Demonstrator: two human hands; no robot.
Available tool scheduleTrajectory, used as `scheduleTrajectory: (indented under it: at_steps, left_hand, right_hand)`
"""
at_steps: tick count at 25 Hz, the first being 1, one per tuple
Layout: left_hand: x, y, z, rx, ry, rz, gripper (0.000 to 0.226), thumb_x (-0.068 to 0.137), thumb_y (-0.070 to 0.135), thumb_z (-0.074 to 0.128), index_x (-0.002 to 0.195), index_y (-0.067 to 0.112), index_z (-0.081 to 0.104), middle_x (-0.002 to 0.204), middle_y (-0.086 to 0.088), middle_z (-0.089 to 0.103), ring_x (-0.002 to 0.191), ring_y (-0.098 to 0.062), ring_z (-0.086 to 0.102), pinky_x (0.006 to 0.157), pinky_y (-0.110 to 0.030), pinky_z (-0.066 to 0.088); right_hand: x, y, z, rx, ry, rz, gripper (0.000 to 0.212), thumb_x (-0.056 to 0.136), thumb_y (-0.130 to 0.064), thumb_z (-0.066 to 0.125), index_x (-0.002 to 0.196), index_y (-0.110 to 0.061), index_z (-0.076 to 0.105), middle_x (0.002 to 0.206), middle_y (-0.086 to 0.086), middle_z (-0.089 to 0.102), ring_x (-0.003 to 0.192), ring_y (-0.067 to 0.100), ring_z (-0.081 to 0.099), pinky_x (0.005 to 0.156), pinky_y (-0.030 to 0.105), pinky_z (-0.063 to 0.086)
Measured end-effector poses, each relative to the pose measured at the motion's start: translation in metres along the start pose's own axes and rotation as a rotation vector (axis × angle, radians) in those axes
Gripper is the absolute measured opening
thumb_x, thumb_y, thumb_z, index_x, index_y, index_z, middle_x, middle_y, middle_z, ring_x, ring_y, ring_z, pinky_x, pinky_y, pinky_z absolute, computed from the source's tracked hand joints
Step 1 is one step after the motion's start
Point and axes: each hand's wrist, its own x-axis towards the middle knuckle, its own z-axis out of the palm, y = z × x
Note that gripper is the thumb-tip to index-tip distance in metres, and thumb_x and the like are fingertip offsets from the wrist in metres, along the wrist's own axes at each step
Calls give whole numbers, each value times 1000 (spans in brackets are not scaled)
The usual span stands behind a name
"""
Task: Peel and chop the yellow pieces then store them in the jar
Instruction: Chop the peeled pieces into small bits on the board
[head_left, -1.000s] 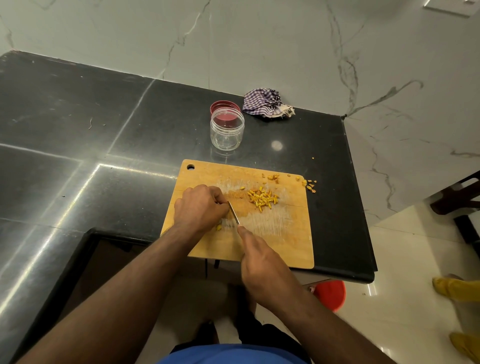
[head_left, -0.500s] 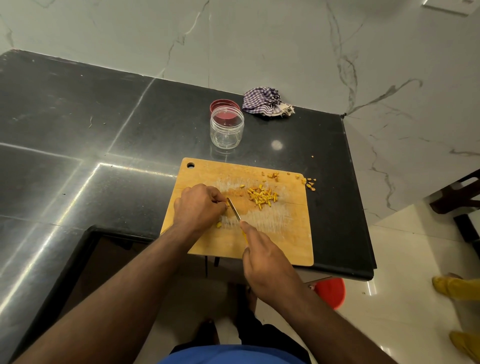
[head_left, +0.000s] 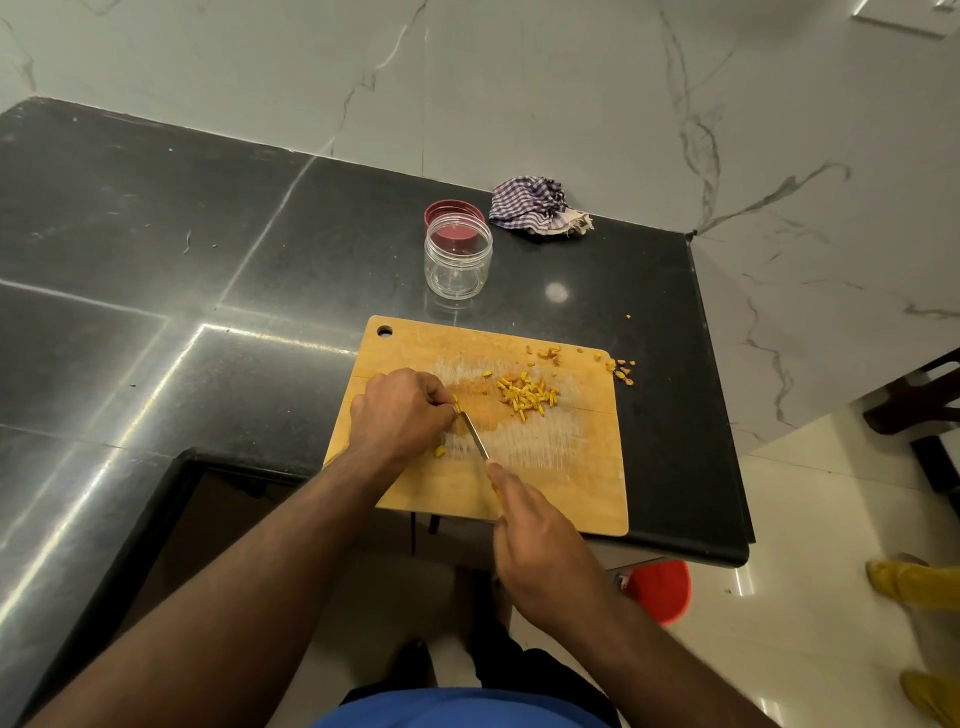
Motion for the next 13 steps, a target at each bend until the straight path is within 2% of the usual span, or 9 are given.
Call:
scheduleTrajectory:
  at_steps: [4,7,13]
  left_hand:
    - [0,-3,1,-17,-15,-10,7,80,39,73,75,37,68,78,20,65,87,-13,60,75,-43,55]
    - [0,-5,2,-52,-24,-16,8,79,39,73,74,39,68,78,19,65,86,-14,61,75,-44,56]
    - [-3,-1,1,-58,9,-17,3,80,34,72,79,34,75,82,19,67,88,-12,60,75,-42,56]
  right_hand:
    - [-6,0,-5,32,72,-25,51,104,-20,36,153,-27,25,147,-7,43,126,-1,42,104,13,34]
    - [5,-5,-8,21,59,-8,53,104,-20,36,154,-27,22,149,-5,40,131,6,41,107,20,35]
    - [19,-7,-4,-24,16,-24,54,103,-20,35,154,-26,21,144,0,45,123,14,47,103,32,42]
